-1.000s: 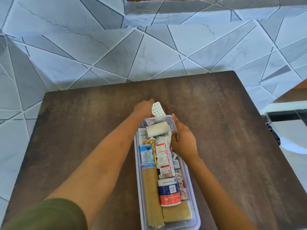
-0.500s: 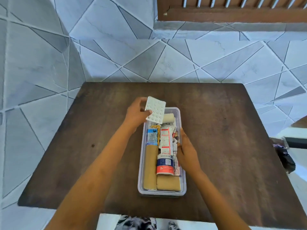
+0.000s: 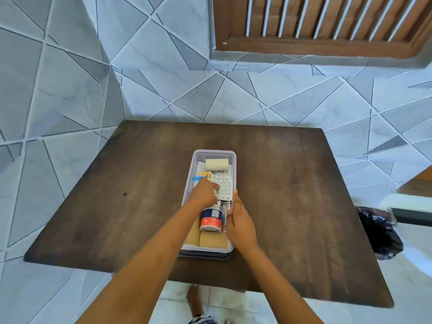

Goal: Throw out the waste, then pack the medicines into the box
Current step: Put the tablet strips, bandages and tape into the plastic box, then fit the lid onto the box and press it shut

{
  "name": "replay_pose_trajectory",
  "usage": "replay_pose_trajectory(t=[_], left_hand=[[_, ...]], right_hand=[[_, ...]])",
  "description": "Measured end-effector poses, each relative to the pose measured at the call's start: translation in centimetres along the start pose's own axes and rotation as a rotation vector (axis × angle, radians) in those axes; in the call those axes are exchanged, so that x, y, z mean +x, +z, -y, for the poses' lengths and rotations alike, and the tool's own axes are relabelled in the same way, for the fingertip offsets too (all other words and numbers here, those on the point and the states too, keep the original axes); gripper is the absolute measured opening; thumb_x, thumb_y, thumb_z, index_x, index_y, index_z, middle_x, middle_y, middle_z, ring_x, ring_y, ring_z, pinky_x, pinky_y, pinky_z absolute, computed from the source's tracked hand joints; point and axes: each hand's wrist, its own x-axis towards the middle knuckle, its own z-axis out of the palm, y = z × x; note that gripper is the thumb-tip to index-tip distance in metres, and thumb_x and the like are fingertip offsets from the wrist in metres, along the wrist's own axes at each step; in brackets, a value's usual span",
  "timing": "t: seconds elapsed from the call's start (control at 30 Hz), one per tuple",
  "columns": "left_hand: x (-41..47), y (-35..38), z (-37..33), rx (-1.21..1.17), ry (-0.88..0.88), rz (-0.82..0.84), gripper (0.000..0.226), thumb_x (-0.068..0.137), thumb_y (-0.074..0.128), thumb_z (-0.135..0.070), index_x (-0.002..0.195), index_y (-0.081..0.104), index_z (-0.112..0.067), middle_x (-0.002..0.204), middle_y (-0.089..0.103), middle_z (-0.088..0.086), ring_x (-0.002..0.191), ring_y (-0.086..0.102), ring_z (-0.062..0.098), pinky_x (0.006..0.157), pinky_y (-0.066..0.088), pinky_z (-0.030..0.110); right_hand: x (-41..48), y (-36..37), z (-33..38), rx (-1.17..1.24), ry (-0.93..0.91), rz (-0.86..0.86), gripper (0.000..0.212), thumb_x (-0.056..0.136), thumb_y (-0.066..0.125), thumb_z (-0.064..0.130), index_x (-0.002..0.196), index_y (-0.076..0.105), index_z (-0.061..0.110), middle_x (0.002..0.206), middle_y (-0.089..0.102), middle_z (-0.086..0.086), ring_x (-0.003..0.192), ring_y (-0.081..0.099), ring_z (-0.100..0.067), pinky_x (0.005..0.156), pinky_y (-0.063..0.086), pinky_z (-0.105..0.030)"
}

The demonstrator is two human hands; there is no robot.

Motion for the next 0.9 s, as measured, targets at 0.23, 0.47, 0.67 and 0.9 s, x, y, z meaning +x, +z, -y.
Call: replay_pose_trajectory(t=[0.23, 0.47, 0.67, 0.9], left_hand=[[-4.6, -2.2, 2.8, -0.006, -0.085, -0.413, 0.039, 0.089, 0.055, -0.020, 0.128, 0.054, -0.021, 0.134, 0.046, 0.008, 0.121, 0.048, 0.027, 0.090, 0.048, 0.039], [-5.8, -2.0, 5.6, -0.179, -0.171, -0.241, 0.033, 0.088, 0.054, -0.017, 0.121, 0.055, -0.014, 0.120, 0.064, 0.010, 0.108, 0.062, 0.028, 0.089, 0.053, 0.039], [-5.3, -5.0, 7.7, -0.218, -0.171, -0.351, 0.031, 0.090, 0.054, -0.017, 0.121, 0.056, -0.017, 0.119, 0.066, 0.008, 0.104, 0.063, 0.026, 0.085, 0.053, 0.037], [-5.6, -8.4, 13.3, -0.181, -0.303, -0.414, 0.027, 0.094, 0.051, -0.027, 0.120, 0.056, -0.018, 0.121, 0.065, 0.009, 0.106, 0.063, 0.025, 0.091, 0.052, 0.040]], right_hand=[[-0.5, 0.5, -0.4, 0.146, 0.157, 0.031, 0.057, 0.099, 0.035, 0.024, 0.148, 0.006, 0.016, 0.149, 0.036, -0.009, 0.133, 0.042, -0.025, 0.108, 0.037, -0.041], [-0.7, 0.5, 0.6, 0.163, 0.116, -0.085, 0.046, 0.096, 0.041, 0.008, 0.141, 0.031, 0.009, 0.133, 0.056, -0.014, 0.115, 0.058, -0.025, 0.095, 0.046, -0.032], [0.6, 2.6, 3.8, 0.147, 0.067, -0.144, 0.051, 0.095, 0.044, 0.013, 0.144, 0.027, 0.010, 0.127, 0.060, -0.013, 0.106, 0.062, -0.024, 0.090, 0.052, -0.037], [2.8, 6.8, 7.6, 0.182, 0.028, 0.136, 0.054, 0.095, 0.044, 0.013, 0.144, 0.023, 0.018, 0.136, 0.054, -0.009, 0.118, 0.056, -0.026, 0.098, 0.047, -0.039]])
